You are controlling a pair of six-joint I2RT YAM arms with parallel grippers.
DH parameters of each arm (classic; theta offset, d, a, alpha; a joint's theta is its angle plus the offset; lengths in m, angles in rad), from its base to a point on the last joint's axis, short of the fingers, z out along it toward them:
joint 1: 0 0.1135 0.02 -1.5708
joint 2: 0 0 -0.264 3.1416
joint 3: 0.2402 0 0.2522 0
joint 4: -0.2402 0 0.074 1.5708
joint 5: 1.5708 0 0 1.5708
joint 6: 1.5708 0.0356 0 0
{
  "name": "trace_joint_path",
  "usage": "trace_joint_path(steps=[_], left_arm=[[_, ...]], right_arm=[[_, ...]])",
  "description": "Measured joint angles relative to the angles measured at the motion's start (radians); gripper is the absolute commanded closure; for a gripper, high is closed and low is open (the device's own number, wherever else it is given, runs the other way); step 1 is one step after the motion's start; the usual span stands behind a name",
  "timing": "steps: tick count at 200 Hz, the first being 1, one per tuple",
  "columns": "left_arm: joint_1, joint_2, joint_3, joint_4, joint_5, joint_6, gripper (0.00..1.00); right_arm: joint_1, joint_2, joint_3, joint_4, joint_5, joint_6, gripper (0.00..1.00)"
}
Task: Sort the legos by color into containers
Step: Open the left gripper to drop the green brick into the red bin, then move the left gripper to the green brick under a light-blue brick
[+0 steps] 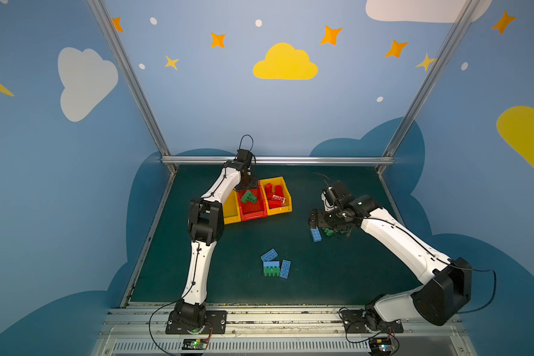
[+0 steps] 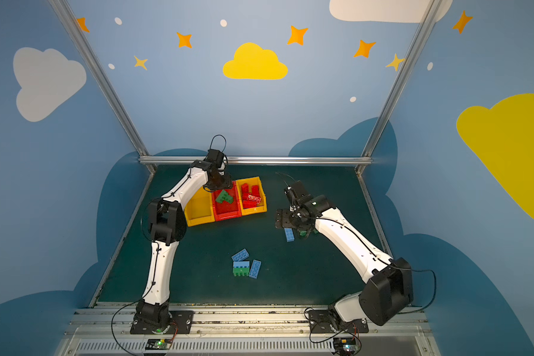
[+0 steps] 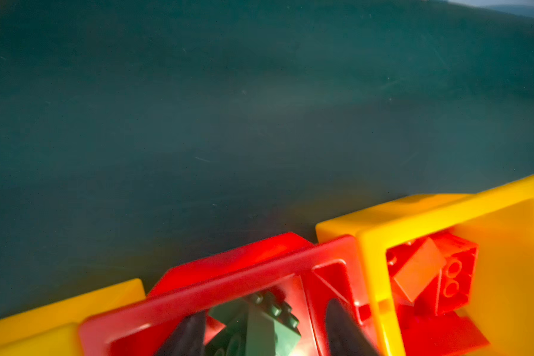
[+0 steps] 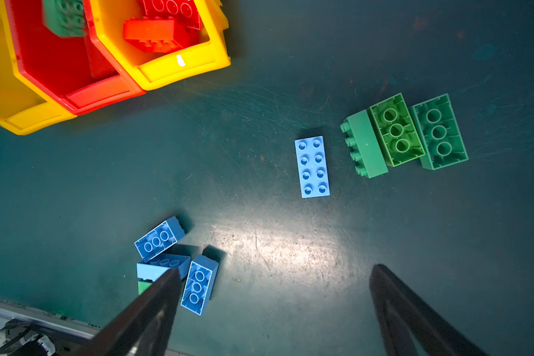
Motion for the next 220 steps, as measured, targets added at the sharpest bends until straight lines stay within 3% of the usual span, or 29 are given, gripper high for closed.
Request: trace_joint_path(steps=[49,76,103,129,181,220], left_arm=[[0.0,-0.024,-0.037,0.0,0.032,-0.003,0.31],[-0.001,-0.13,-0.224,0.033,0.043,-0.022,0.28],[-0.011,-0.283,-0.416,0.09,0.057,-0.043,0.11],[-0.036,-0.436,-0.582,0.136,0.048,-0.067,0.0],[-0.137,-0.707,-0.929,0.192,-0.014,-0.14,0.0],[-0.269,-0.913,-1.184,0.213,-0.064,-0.253,0.0]], right_arm=[[-0.002,0.0,0.001,-0.008,-0.005,0.003,0.07],[-0.002,-0.026,-0.023,-0.005,-0.013,0.006,0.07],[-0.002,-0.089,-0.074,-0.007,-0.028,0.009,0.07],[0.0,-0.143,-0.122,-0.009,-0.047,0.013,0.07],[0.039,-0.217,-0.189,-0.026,-0.08,0.03,0.07],[0.077,-0.272,-0.216,-0.052,-0.087,0.035,0.07]])
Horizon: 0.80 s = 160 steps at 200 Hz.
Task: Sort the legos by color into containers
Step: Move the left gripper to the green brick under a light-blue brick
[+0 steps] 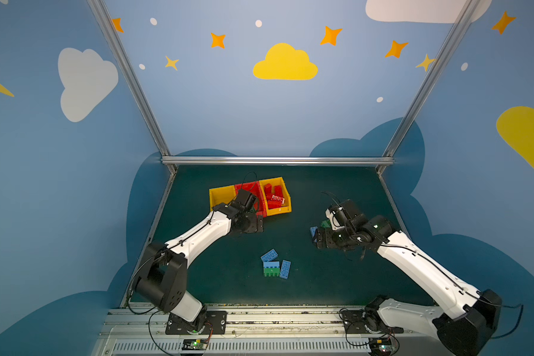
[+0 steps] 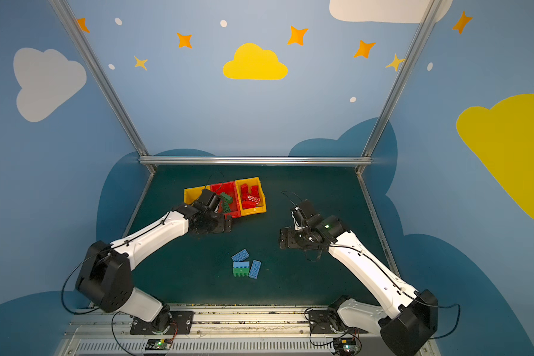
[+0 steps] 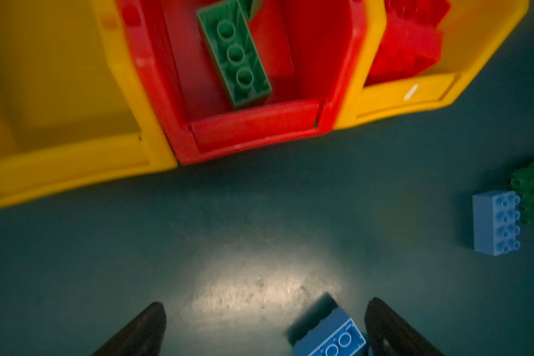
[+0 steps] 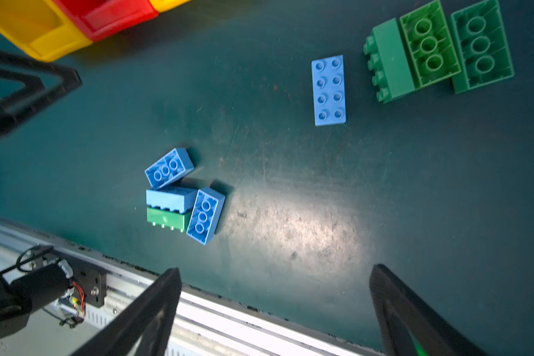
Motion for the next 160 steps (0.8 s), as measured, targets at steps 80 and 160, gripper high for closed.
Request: trace_joint_path(steps=[80,160], left_arm=[[-0.298,-0.275,-0.333,0.01,-0.119,-0.312,0.0],[-0.473,-0.115,-0.303,0.064,-0.186,-0.47,0.0]], right_arm=[[0.009,-0.139,-0.087,-0.058,-0.009,0.011,0.07],[0.011,-0.212,-0.104,-0.101,-0.016,0.017,0.07]])
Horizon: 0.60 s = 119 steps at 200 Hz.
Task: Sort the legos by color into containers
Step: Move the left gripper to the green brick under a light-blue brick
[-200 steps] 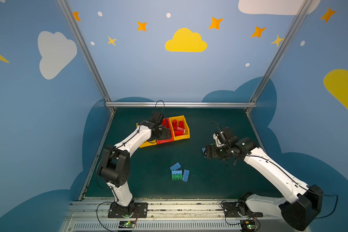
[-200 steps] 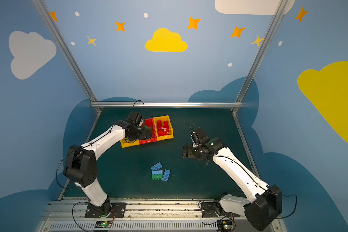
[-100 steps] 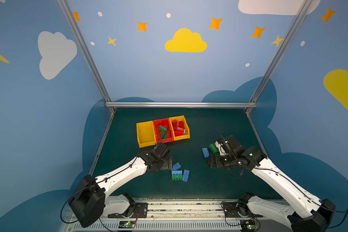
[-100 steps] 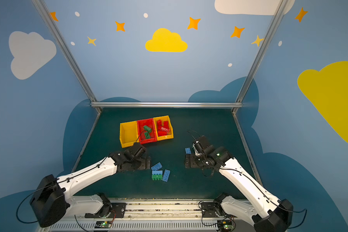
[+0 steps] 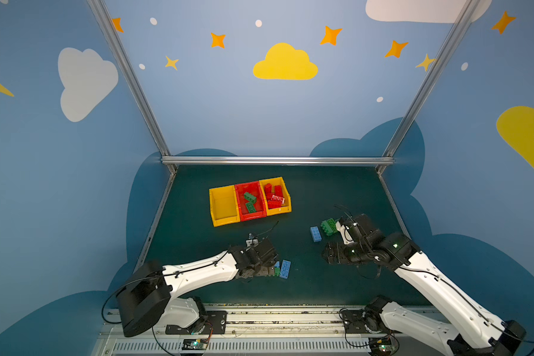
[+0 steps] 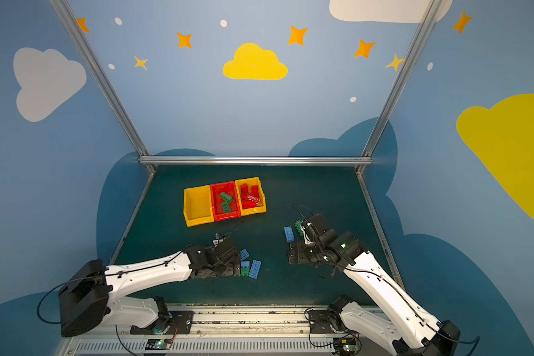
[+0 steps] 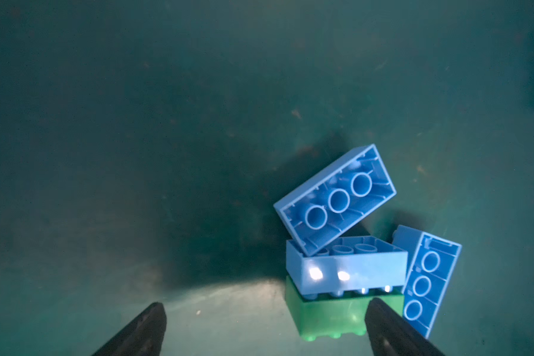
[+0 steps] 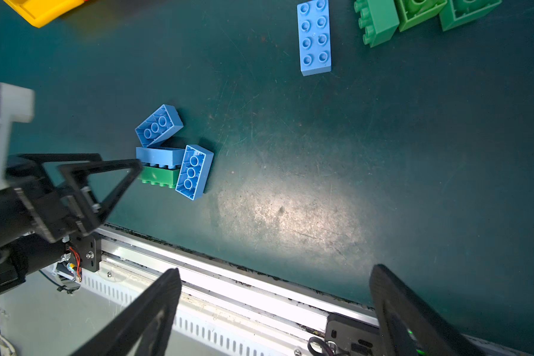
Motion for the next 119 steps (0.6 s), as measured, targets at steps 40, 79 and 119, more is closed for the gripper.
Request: trace_joint_path(steps=[40,79,119], left_arm=[[-0.062,0.105,0.066,0.024,-0.007,-0.04,0.0],[-0.084,0.167,0.111,0.031,-0.023,-0.06,0.02],[-0.084,0.197,0.112,0.032,-0.033,-0.065,0.07]], right_arm=[[0.0,-0.044,-0.005,-0.036,0.009,0.002,0.06],[0.0,-0.092,-0.018,-0.068,0.016,0.013,0.07],[0.0,-0.13,-0.019,-0.1,0.022,0.024,0.07]])
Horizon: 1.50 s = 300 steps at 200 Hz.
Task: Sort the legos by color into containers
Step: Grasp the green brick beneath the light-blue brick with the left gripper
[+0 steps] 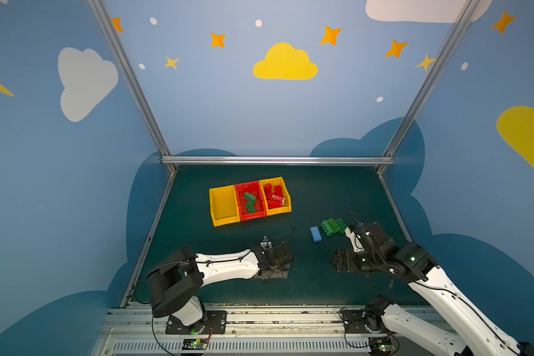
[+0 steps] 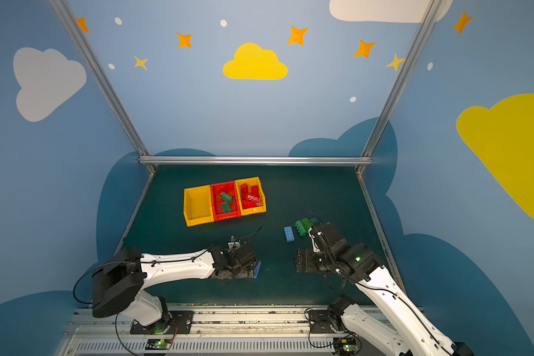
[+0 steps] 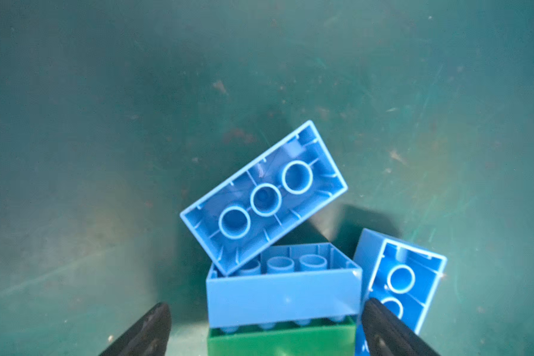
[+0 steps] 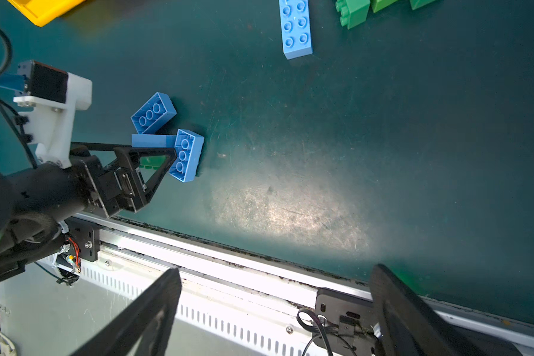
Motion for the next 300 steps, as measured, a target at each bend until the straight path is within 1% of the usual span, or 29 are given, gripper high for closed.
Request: trace_joint_path(steps=[33,78,123,168,214,257,272,286,300], left_arm=[[0.0,0.008,0.0,-0.003,-0.015,-0.006,0.13],[0.0,0.008,0.0,-0.005,-0.023,-0.012,0.15],[0.0,-0.024,-0.011,-0.011,-0.038,-0.024,0.15],[0.0,-0.074,-0.053,-0.011,-0.048,-0.031,0.14],[0.0,-0.066,-0.053,-0.006,-0.047,-0.032,0.15],[0.0,-0.026,-0.06,0.025,-0.03,-0.033,0.16],[0.0,-0.016,-0.07,0.034,-0.024,-0.034,0.19],[-0.002,-0.014,-0.071,0.04,-0.024,-0.035,0.3],[-0.002,-0.014,-0.072,0.041,-0.023,-0.035,0.38]], right_arm=[[0.0,-0.023,0.0,-0.023,0.014,0.005,0.07],[0.0,-0.03,0.0,-0.035,0.02,0.005,0.07],[0.0,-0.03,0.0,-0.035,0.021,0.004,0.07],[0.0,-0.032,-0.001,-0.034,0.02,0.005,0.07],[0.0,-0.049,-0.013,-0.035,0.02,0.014,0.07],[0.0,-0.067,-0.013,-0.037,0.02,0.026,0.07],[0.0,-0.072,-0.014,-0.039,0.02,0.032,0.07],[0.0,-0.076,-0.015,-0.042,0.02,0.035,0.07],[0.0,-0.076,-0.015,-0.042,0.02,0.037,0.07]])
